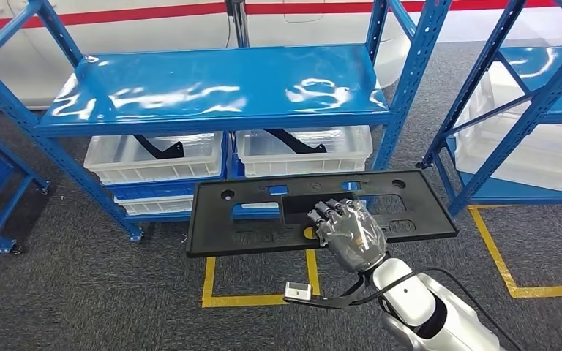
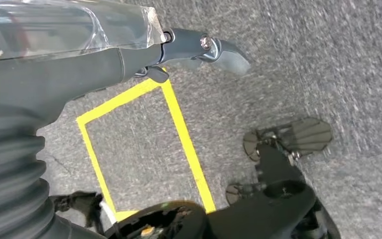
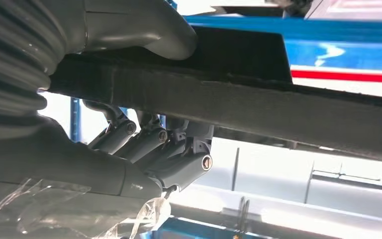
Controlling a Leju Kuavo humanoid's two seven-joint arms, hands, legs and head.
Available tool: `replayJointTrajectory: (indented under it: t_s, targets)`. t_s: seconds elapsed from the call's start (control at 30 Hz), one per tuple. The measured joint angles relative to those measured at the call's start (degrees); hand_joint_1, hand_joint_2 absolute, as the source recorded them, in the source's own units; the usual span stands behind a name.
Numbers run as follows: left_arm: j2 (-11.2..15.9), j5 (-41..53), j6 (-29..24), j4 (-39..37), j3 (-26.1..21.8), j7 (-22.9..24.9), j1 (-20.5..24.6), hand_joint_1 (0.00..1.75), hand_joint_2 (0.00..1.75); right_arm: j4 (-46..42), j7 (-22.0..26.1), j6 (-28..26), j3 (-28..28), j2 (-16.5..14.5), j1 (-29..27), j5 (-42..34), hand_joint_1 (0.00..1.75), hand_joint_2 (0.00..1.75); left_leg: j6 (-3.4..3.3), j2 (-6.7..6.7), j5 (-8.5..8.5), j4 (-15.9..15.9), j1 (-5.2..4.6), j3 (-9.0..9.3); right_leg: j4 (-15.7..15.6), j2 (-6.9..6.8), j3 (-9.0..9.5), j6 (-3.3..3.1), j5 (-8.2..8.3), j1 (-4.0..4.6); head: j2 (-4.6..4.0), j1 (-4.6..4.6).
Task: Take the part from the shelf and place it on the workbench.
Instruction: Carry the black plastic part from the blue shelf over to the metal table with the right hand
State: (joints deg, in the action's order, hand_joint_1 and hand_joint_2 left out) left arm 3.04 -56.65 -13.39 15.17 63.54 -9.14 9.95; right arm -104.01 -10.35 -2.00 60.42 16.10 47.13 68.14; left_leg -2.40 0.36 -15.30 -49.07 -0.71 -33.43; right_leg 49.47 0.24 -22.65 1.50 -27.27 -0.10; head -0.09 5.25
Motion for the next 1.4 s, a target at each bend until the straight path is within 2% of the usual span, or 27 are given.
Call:
replayJointTrajectory:
  t_s: [0.07,0.13,0.2,0.23,0.27,0.3,0.37,0.43,0.5,0.57,0.6,0.63,0.7,0.73,0.77,0.83,0.9,0.97,1.0,1.07,1.1,1.17,1.23,1.27,1.3,1.33,1.4]
  targets:
    - [0.0,0.0,-0.1,0.0,0.0,0.1,-0.1,0.0,1.75,0.0,0.0,0.0,0.1,0.0,0.1,-0.6,1.69,1.75,0.6,-0.04,-0.43,-0.7,0.2,-0.98,0.1,-0.19,-1.23,-0.87,1.07,-0.1,0.0,0.02]
    - [0.0,0.0,-0.1,0.0,0.0,0.3,-0.3,0.0,1.75,0.0,0.0,0.0,0.2,0.1,0.1,-1.2,1.69,1.75,1.29,-0.09,-5.72,-5.9,0.47,-2.99,0.2,-0.33,-2.84,-1.61,2.54,-0.18,0.0,0.05]
    - [0.0,0.1,-0.1,0.0,0.0,0.4,-0.2,0.0,1.75,0.0,0.0,0.0,0.3,0.1,0.2,-1.6,1.69,1.75,1.84,-0.08,-12.23,-15.3,0.65,-5.5,0.4,-0.34,-4.86,-1.94,4.02,-0.01,-0.01,0.06]
    - [0.0,0.1,-0.1,0.0,0.0,0.4,-0.1,0.0,1.75,0.0,0.0,-0.1,0.4,0.1,0.2,-1.8,1.69,1.75,1.95,-0.08,-13.66,-19.3,0.68,-6.16,0.5,-0.34,-5.9,-1.96,4.72,0.07,-0.01,0.05]
    - [0.0,0.2,-0.1,0.0,0.0,0.4,-0.1,0.0,1.75,0.0,0.0,-0.1,0.4,0.1,0.2,-1.9,1.69,1.75,1.94,-0.09,-13.51,-21.3,0.68,-5.92,0.7,-0.35,-6.89,-1.95,5.41,0.13,-0.01,0.05]
    - [0.0,0.2,-0.1,0.0,0.0,0.5,-0.1,0.0,1.75,0.0,0.0,-0.1,0.4,0.1,0.2,-2.0,1.69,1.75,1.79,-0.09,-12.18,-21.1,0.65,-4.63,0.8,-0.34,-7.81,-1.9,6.08,0.18,-0.01,0.04]
    - [0.0,0.2,-0.1,0.0,0.0,0.5,0.0,0.0,1.75,0.0,0.0,-0.1,0.5,0.1,0.3,-2.0,1.69,1.75,1.03,-0.11,-9.33,-14.5,0.39,1.02,0.8,-0.31,-9.32,-1.7,7.42,0.21,0.0,0.04]
    - [0.0,0.2,-0.1,0.0,0.0,0.5,0.3,0.0,1.75,0.0,0.1,-0.1,0.5,0.0,0.6,-2.0,1.69,1.75,0.12,-0.12,-9.41,-4.5,-0.07,8.04,0.8,-0.31,-10.16,-1.29,8.57,0.29,0.0,0.04]
    - [0.1,0.2,-0.1,0.0,0.0,0.5,0.7,0.0,1.75,0.0,0.1,-0.1,0.5,0.0,1.0,-2.2,1.69,1.75,-0.4,-0.13,-10.18,0.5,-0.42,11.0,0.8,-0.4,-10.62,-0.78,9.7,0.25,0.0,0.03]
    - [0.0,0.2,-0.1,0.0,0.0,0.6,0.7,0.0,1.75,0.0,0.1,-0.1,0.5,0.0,1.1,-2.3,1.69,1.75,-0.83,-0.08,-9.4,0.7,-0.37,10.14,1.0,-0.37,-11.21,-0.17,10.03,0.13,0.0,0.02]
    - [0.0,0.2,-0.1,0.0,0.0,0.6,0.7,0.0,1.75,0.0,0.1,-0.1,0.5,0.0,1.1,-2.3,1.69,1.75,-1.16,-0.02,-8.82,0.7,-0.28,9.55,2.0,-0.32,-11.78,0.17,8.76,0.06,0.0,0.02]
    - [0.0,0.2,-0.1,0.0,0.0,0.7,0.6,0.0,1.75,0.0,0.2,-0.2,0.5,0.0,1.1,-2.3,1.69,1.75,-1.46,0.04,-8.07,0.8,-0.15,8.77,4.5,-0.26,-12.79,0.53,6.17,0.0,0.0,0.03]
    - [0.0,0.3,-0.1,0.0,0.0,0.7,0.6,0.0,1.75,0.0,0.2,-0.2,0.5,0.1,1.0,-2.3,1.69,1.75,-1.85,0.1,-6.63,0.7,-0.08,7.08,12.8,-0.24,-15.42,1.1,-0.46,-0.24,0.0,0.02]
    - [0.0,0.3,-0.1,0.0,0.0,0.7,0.6,0.0,1.75,0.0,0.2,-0.2,0.5,0.1,1.0,-2.2,1.69,1.75,-1.89,0.11,-5.87,0.7,-0.08,6.17,17.2,-0.25,-16.52,1.34,-2.71,-0.34,0.0,0.02]
    - [0.0,0.3,-0.1,0.0,0.0,0.7,0.6,0.0,1.75,0.0,0.2,-0.2,0.6,0.1,0.9,-2.2,1.69,1.75,-1.86,0.13,-5.15,0.6,-0.08,5.26,20.3,-0.25,-16.93,1.5,-3.21,-0.42,0.0,0.02]
    - [0.0,0.3,-0.1,0.0,0.0,0.7,0.6,0.0,1.75,0.0,0.2,-0.3,0.7,0.1,0.9,-2.2,1.69,1.75,-1.65,0.16,-3.81,0.3,-0.05,3.37,20.9,-0.26,-14.96,1.65,-0.63,-0.6,0.0,0.02]
    - [0.0,0.3,-0.1,0.0,-0.1,0.7,0.6,0.0,1.75,0.0,0.1,-0.3,0.7,0.1,0.9,-2.2,1.69,1.75,-1.22,0.15,-2.71,-0.1,0.02,1.78,14.1,-0.25,-9.12,1.62,1.9,-0.71,0.0,0.01]
    - [0.0,0.4,-0.1,0.0,-0.1,0.7,0.6,0.0,1.75,0.0,0.1,-0.3,0.7,0.1,1.0,-2.1,1.69,1.75,-0.63,0.12,-1.64,-0.4,-0.06,0.87,5.2,-0.21,-2.94,1.29,1.29,-0.53,0.0,0.01]
    - [0.0,0.4,-0.1,0.0,-0.1,0.7,0.6,0.0,1.75,0.0,0.0,-0.4,0.7,0.1,1.1,-2.2,1.69,1.75,-0.31,0.12,-1.03,-0.4,-0.11,0.5,2.4,-0.18,-1.29,1.09,0.6,-0.37,0.0,0.01]
    - [0.0,0.5,-0.1,0.0,-0.1,0.6,0.6,0.0,1.75,0.0,-0.1,-0.6,0.8,0.1,1.2,-2.3,1.69,1.75,0.28,0.13,0.18,-0.3,-0.15,-0.31,0.7,-0.22,-1.29,0.4,0.49,-0.3,0.0,0.01]
    - [0.1,0.6,-0.1,0.0,-0.1,0.7,0.5,0.0,1.75,0.0,-0.1,-0.6,0.8,0.1,1.1,-2.5,1.69,1.75,0.6,0.1,-0.26,-0.8,-0.12,-0.94,0.6,-0.29,-1.9,-0.06,0.89,-0.32,0.0,0.02]
    - [0.1,0.8,-0.1,0.0,-0.2,0.7,0.0,0.0,1.75,0.0,-0.1,-0.6,0.8,0.2,0.8,-2.7,1.69,1.75,1.28,0.04,-4.61,-5.1,0.14,-2.85,0.6,-0.44,-3.36,-1.15,2.15,-0.44,-0.01,0.05]
    - [0.1,0.9,-0.1,0.0,-0.2,0.7,-0.2,0.0,1.75,0.1,0.0,-0.6,0.8,0.2,0.7,-2.7,1.69,1.75,1.82,0.02,-11.13,-14.1,0.48,-5.41,0.7,-0.48,-5.08,-1.65,3.51,-0.25,-0.01,0.07]
    - [0.1,1.0,-0.1,0.0,-0.2,0.7,-0.2,0.0,1.75,0.1,0.0,-0.5,0.9,0.2,0.7,-2.7,1.69,1.75,1.94,0.0,-12.96,-18.3,0.52,-6.32,0.8,-0.49,-6.0,-1.66,4.18,-0.14,-0.01,0.07]
    - [0.1,1.0,-0.1,0.0,-0.2,0.7,-0.2,0.0,1.75,0.1,0.0,-0.5,0.9,0.2,0.6,-2.7,1.69,1.75,1.95,-0.01,-13.34,-21.1,0.52,-6.52,0.9,-0.51,-6.9,-1.69,4.79,-0.06,-0.01,0.06]
    - [0.1,1.0,-0.1,0.0,-0.2,0.7,-0.2,0.0,1.75,0.1,0.0,-0.5,1.0,0.2,0.5,-2.7,1.69,1.75,1.84,-0.01,-12.33,-21.8,0.5,-5.72,0.9,-0.51,-7.79,-1.61,5.41,-0.01,-0.01,0.06]
    - [0.1,0.9,-0.1,0.0,-0.2,0.6,-0.2,0.0,1.75,0.1,0.0,-0.5,1.1,0.2,0.4,-2.7,1.69,1.75,1.28,-0.01,-9.05,-17.0,0.42,-1.14,0.9,-0.48,-9.3,-1.39,6.58,0.01,0.0,0.05]
